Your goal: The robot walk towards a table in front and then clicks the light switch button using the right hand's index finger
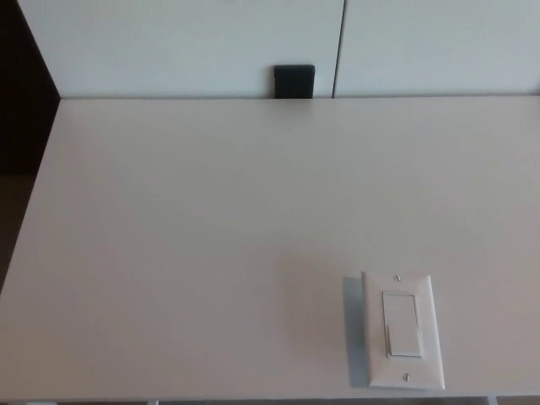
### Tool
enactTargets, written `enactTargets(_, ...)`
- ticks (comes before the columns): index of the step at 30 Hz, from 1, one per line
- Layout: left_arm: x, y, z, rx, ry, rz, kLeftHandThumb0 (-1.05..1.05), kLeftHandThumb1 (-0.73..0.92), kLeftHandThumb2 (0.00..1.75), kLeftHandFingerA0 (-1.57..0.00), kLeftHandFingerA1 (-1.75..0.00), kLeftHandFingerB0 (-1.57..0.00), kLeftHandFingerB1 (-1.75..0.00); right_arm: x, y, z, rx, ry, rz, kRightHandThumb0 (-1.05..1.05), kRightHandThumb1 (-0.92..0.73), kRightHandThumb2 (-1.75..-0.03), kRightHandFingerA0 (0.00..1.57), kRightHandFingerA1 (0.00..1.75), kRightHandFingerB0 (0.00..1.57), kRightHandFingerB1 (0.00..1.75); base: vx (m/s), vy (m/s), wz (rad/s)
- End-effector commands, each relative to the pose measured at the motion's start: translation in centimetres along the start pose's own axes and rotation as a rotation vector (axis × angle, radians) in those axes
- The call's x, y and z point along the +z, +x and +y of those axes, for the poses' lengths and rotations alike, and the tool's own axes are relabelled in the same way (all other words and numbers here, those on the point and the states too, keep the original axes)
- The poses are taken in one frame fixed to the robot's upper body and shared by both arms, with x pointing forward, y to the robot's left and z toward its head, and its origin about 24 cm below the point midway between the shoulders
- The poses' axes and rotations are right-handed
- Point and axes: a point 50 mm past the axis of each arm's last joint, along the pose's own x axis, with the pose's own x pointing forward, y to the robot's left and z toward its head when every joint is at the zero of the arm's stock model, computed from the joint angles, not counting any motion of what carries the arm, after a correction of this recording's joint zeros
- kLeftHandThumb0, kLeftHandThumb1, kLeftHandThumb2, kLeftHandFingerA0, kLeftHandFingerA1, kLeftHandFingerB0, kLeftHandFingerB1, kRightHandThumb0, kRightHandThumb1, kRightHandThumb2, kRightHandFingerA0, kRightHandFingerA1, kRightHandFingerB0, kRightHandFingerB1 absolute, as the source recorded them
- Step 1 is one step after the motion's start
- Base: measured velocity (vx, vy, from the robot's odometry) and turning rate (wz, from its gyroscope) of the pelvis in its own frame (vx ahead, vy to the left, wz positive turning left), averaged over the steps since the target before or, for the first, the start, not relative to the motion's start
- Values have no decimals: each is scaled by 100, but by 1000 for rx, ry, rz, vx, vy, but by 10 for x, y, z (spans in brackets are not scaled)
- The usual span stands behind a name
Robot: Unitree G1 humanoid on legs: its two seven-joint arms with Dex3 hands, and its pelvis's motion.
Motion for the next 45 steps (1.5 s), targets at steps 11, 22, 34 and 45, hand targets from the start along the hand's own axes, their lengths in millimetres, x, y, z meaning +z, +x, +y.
enactTargets(11, 13, 0, -9, -35, 12, -70, -72, 47, 80, -29, -118, -32, -81, 15, -14, 2, 32, -29, -123, -51, -50, -82, 52, 55, 39, 50, 0, 0, 0)
enactTargets(22, 29, 2, -8, -54, 11, -140, -72, 44, 81, -30, -116, -33, -80, 47, -69, 11, 39, 2, -418, -42, -63, -59, 60, 44, 47, 39, 0, 0, 0)
enactTargets(34, 43, 4, 0, -35, 4, -141, -70, 40, 104, -36, -85, -38, -73, 90, -124, -3, 21, 74, -624, -50, -60, -59, 61, 42, 49, 36, 0, 0, 0)
enactTargets(45, 48, 4, -1, -32, -5, -144, -72, 39, 104, -38, -88, -40, -74, 120, -170, -19, -100, -16, -799, -44, -59, -58, 58, 42, 50, 37, 0, 0, 0)
